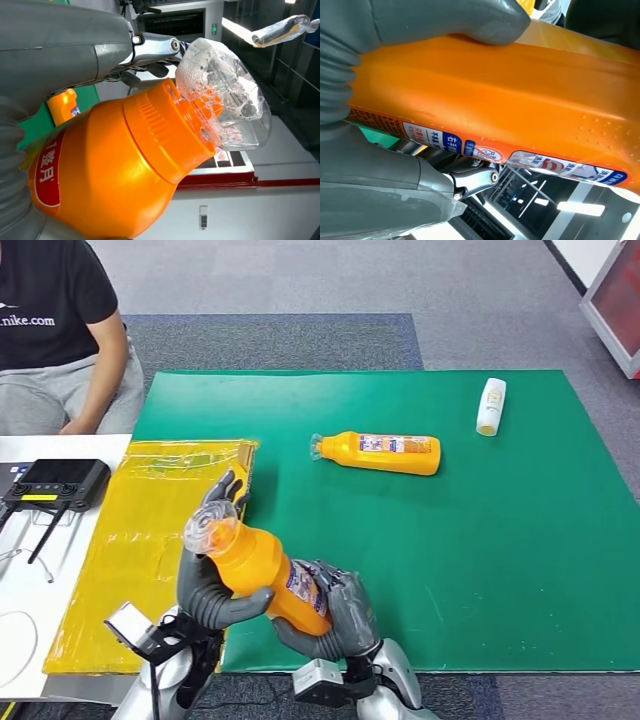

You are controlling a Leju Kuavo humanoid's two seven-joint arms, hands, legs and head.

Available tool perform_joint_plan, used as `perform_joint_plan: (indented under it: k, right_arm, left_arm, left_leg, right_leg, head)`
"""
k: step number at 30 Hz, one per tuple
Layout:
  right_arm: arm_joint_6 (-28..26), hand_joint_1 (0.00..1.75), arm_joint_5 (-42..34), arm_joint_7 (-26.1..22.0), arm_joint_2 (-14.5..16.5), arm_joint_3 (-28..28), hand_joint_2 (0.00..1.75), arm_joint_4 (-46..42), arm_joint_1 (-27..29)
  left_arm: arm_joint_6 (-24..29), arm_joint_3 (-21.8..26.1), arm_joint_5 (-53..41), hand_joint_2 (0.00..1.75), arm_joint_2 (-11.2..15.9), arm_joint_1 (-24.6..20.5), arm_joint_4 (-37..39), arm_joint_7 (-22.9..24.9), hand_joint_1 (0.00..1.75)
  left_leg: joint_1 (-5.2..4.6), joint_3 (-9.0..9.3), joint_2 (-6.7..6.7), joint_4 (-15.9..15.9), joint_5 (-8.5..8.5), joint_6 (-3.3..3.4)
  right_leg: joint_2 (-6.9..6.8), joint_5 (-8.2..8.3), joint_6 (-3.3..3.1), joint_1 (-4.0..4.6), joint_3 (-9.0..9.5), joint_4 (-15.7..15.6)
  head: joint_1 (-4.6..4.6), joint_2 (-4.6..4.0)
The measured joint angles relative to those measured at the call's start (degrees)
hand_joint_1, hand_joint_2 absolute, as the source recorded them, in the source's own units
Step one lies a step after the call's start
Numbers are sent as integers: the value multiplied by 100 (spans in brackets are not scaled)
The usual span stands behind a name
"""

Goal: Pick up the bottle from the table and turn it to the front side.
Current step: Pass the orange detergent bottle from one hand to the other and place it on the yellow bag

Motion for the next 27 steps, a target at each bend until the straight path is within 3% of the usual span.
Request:
perform_joint_plan:
  k: [11,15,18,20,24,25,27]
  right_arm:
    - [-78,155,-3,-30,1,68,175,5,-32]
    - [-83,132,-8,-39,1,84,175,7,-57]
    - [-91,123,-24,-40,2,86,175,7,-66]
    - [-100,108,-36,-40,3,86,175,7,-70]
    - [-109,29,-95,-42,3,86,175,7,-68]
    - [-113,17,-121,-43,3,85,175,7,-64]
    - [-118,8,-170,-47,3,80,175,7,-52]
  left_arm:
    - [-67,-123,91,175,7,-80,15,-2,1]
    - [-180,-137,220,175,8,-126,54,20,173]
    - [-217,-163,266,175,7,-135,82,37,175]
    - [-236,-191,291,175,5,-136,96,39,175]
    - [-225,-242,300,175,5,-136,111,39,175]
    - [-213,-252,294,175,5,-135,111,39,175]
    - [-184,-262,279,175,8,-132,111,42,175]
  left_leg:
    - [0,-1,0,0,0,0]
    - [0,0,0,0,0,0]
    - [0,0,0,0,0,0]
    - [0,-1,0,0,0,0]
    - [0,-2,0,0,0,0]
    - [0,-3,0,0,0,0]
    - [0,-3,0,0,0,0]
  right_leg:
    - [0,0,0,0,0,0]
    - [0,0,0,0,0,0]
    - [0,0,0,0,-1,0]
    - [0,0,0,0,-1,0]
    - [0,0,0,0,-2,0]
    - [0,0,0,0,-2,0]
    - [0,0,0,0,-2,0]
  head:
    - [0,0]
    - [0,0]
    - [0,0]
    - [0,0]
    - [1,0]
    - [1,0]
    - [0,0]
